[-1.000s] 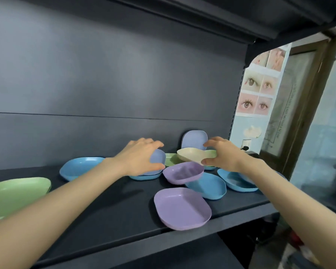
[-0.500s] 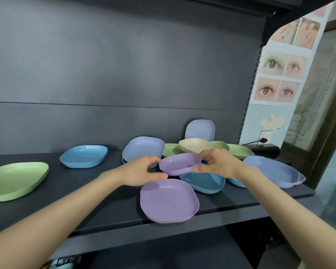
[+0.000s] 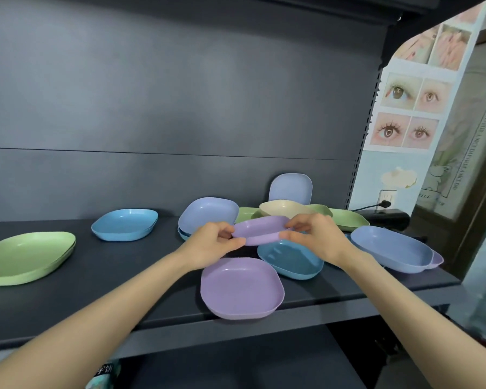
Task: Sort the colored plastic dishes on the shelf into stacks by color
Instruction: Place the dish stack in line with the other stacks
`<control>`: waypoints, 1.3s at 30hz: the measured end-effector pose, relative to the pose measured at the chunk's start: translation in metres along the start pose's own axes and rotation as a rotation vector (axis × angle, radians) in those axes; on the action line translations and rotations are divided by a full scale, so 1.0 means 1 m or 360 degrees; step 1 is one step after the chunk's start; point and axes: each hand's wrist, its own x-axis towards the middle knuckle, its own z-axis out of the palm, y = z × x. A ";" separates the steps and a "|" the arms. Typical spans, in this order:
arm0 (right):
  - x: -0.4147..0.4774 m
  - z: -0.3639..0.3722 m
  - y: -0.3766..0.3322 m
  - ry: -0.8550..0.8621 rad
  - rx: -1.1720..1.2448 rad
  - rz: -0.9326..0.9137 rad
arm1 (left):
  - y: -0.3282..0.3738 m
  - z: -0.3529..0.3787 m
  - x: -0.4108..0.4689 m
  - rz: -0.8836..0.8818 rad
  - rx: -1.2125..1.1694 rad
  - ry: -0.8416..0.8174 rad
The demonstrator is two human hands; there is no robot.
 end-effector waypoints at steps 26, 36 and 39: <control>-0.124 0.047 -0.047 0.0040 0.0228 0.0199 | -0.030 -0.009 -0.099 0.0296 -0.0259 0.0023; -0.130 0.058 -0.050 0.0046 0.0246 0.0278 | -0.035 -0.005 -0.103 0.0246 -0.0302 -0.0026; -0.129 0.059 -0.052 0.0105 0.0244 0.0259 | -0.038 -0.009 -0.101 0.0236 -0.0268 -0.0041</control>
